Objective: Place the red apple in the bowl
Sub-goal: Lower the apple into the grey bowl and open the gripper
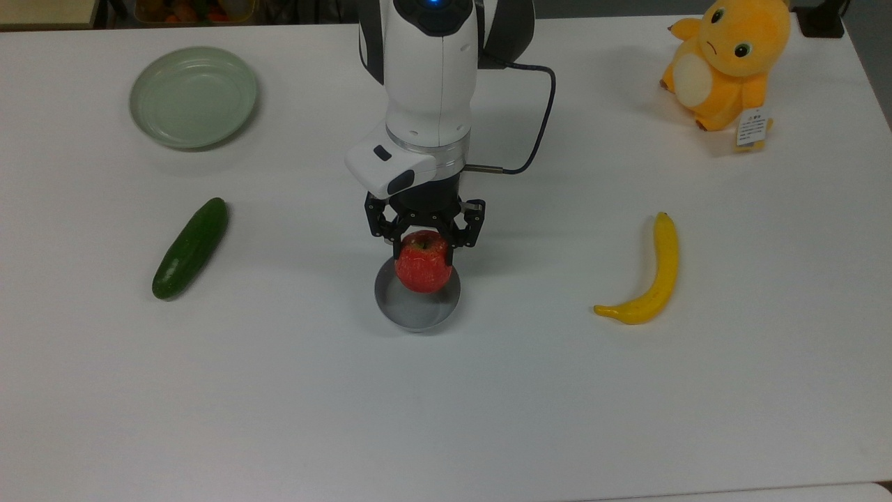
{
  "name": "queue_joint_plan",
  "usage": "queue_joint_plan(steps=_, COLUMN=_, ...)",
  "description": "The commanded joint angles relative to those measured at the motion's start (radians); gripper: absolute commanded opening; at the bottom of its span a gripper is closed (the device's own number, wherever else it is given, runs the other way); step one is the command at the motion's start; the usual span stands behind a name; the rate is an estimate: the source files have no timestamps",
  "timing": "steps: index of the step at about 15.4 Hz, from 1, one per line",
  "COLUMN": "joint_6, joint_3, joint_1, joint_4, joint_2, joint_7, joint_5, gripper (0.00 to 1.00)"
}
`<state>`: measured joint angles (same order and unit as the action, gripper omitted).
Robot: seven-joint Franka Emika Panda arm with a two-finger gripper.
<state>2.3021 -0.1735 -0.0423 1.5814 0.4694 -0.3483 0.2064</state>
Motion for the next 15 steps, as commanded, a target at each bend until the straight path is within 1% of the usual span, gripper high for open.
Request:
queue_joint_plan(steps=1, joint_6=0.017, joint_3=0.006, joint_1=-0.011, joint_4=-0.02, joint_2=0.024, joint_7=-0.026, joint_5=0.016, gripper=0.45)
queue_joint_plan(steps=2, joint_6=0.017, joint_3=0.006, joint_1=-0.013, joint_4=-0.02, joint_2=0.026, joint_7=-0.026, joint_5=0.016, gripper=0.53)
queue_joint_plan(steps=3, joint_6=0.017, joint_3=0.006, joint_1=-0.013, joint_4=-0.018, joint_2=0.026, joint_7=-0.026, joint_5=0.016, gripper=0.71)
queue_joint_plan(steps=4, joint_6=0.017, joint_3=0.008, joint_1=-0.011, joint_4=-0.018, joint_2=0.026, joint_7=-0.026, joint_5=0.016, gripper=0.96)
queue_joint_plan(steps=5, joint_6=0.017, joint_3=0.008, joint_1=-0.011, joint_4=-0.02, joint_2=0.026, joint_7=-0.026, joint_5=0.016, gripper=1.0)
queue_joint_plan(steps=11, joint_6=0.013, joint_3=0.006, joint_1=-0.013, joint_4=-0.02, joint_2=0.023, joint_7=-0.024, joint_5=0.015, gripper=1.0)
queue_joint_plan(steps=13, joint_6=0.002, joint_3=0.006, joint_1=-0.013, joint_4=-0.02, joint_2=0.008, joint_7=-0.024, joint_5=0.011, gripper=1.0)
queue_joint_plan(steps=15, joint_6=-0.015, joint_3=0.006, joint_1=-0.013, joint_4=-0.009, joint_2=-0.032, joint_7=-0.024, joint_5=0.007, gripper=1.0)
